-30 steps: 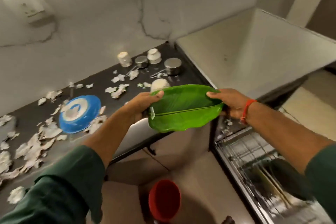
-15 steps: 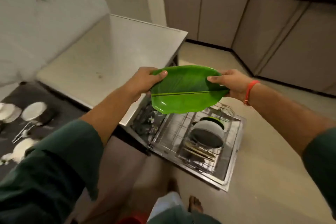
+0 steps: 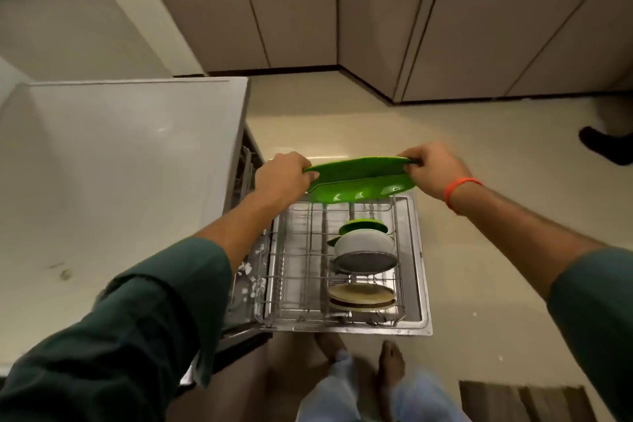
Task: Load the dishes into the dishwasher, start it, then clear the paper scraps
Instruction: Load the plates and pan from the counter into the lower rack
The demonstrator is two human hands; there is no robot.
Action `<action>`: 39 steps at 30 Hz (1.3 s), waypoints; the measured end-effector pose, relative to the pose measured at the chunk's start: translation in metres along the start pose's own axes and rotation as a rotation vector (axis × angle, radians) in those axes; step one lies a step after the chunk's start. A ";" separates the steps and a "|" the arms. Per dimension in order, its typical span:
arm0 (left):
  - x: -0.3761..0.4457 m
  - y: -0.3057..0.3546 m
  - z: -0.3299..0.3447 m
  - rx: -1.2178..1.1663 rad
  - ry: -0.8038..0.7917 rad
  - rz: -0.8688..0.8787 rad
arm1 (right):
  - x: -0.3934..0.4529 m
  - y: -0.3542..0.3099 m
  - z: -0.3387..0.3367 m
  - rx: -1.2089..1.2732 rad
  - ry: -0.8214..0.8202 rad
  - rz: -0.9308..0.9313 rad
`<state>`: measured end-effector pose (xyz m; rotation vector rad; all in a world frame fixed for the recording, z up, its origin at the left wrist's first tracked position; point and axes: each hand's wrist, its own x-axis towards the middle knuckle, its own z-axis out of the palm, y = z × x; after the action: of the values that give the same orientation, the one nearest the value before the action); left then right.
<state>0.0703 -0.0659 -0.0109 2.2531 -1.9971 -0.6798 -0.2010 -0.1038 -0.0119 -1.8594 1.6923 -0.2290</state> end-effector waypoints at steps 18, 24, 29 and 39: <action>0.154 -0.021 0.176 -0.154 -0.174 -0.070 | 0.135 0.140 0.139 -0.282 -0.073 0.063; 0.189 -0.044 0.257 -0.116 -0.203 -0.118 | 0.176 0.190 0.202 -0.415 -0.181 0.012; 0.216 -0.056 0.302 -0.093 -0.179 -0.127 | 0.203 0.217 0.233 -0.476 -0.235 0.010; 0.241 -0.071 0.360 -0.078 -0.235 -0.184 | 0.226 0.246 0.277 -0.458 -0.324 0.092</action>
<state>0.0246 -0.1965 -0.4271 2.4300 -1.8279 -1.0669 -0.2293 -0.2312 -0.4259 -1.9912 1.6863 0.5127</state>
